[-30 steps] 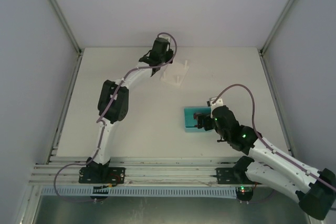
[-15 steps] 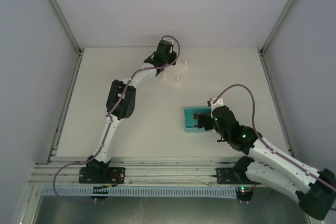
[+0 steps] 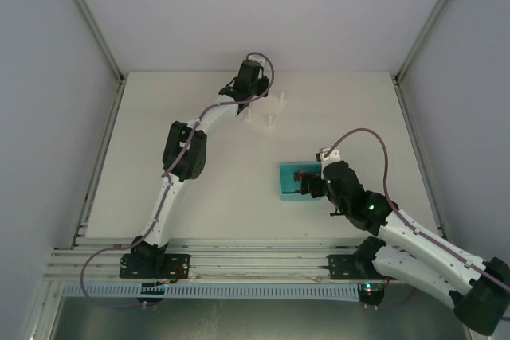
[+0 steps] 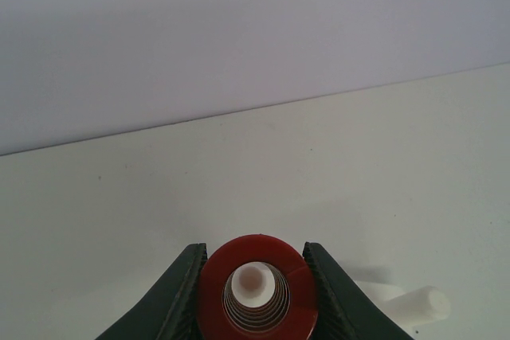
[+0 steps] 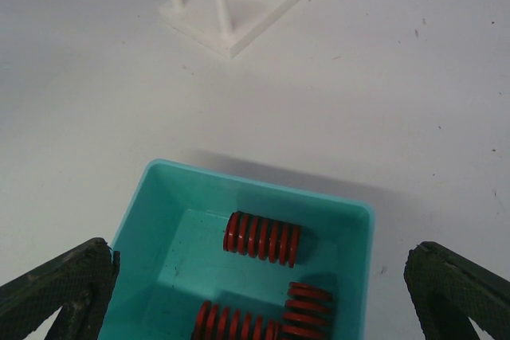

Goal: Install the large spring

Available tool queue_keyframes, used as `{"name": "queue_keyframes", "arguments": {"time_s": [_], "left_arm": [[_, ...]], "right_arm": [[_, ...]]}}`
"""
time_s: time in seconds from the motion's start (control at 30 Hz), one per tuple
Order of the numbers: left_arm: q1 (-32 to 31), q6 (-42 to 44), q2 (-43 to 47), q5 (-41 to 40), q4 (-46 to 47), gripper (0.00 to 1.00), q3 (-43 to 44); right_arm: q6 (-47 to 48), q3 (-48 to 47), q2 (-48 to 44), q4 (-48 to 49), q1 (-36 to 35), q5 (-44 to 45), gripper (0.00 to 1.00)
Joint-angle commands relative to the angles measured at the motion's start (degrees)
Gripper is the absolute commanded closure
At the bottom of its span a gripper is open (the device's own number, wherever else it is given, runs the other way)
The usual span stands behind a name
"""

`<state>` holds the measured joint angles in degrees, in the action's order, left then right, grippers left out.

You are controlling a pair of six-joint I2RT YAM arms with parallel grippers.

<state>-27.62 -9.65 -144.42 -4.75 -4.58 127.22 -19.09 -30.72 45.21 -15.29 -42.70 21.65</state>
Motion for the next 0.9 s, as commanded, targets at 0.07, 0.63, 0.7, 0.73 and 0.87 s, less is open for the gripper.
{"name": "queue_keyframes", "arguments": {"time_s": [0.07, 0.63, 0.7, 0.73, 0.87], "left_arm": [[0.4, 0.8, -3.4, 0.7, 2.3, 0.97, 4.2], [0.7, -0.2, -3.1, 3.3, 3.5, 0.55, 3.1], [0.6, 0.0, -2.0, 3.8, 3.9, 0.53, 2.0], [0.6, 0.0, -1.3, 4.0, 4.0, 0.51, 1.6], [0.7, 0.0, 2.2, 4.9, 3.5, 0.49, -0.3]], "right_arm": [[-0.1, 0.7, -0.8, 0.6, 0.1, 1.1, 0.01], [0.1, 0.2, 1.6, 1.1, 0.1, 0.5, 0.01], [0.0, 0.2, 1.8, 1.2, 0.2, 0.5, 0.01], [0.0, 0.3, 1.9, 1.1, 0.1, 0.5, 0.01], [0.2, 0.2, 2.2, 1.3, 0.1, 0.3, 0.01]]}}
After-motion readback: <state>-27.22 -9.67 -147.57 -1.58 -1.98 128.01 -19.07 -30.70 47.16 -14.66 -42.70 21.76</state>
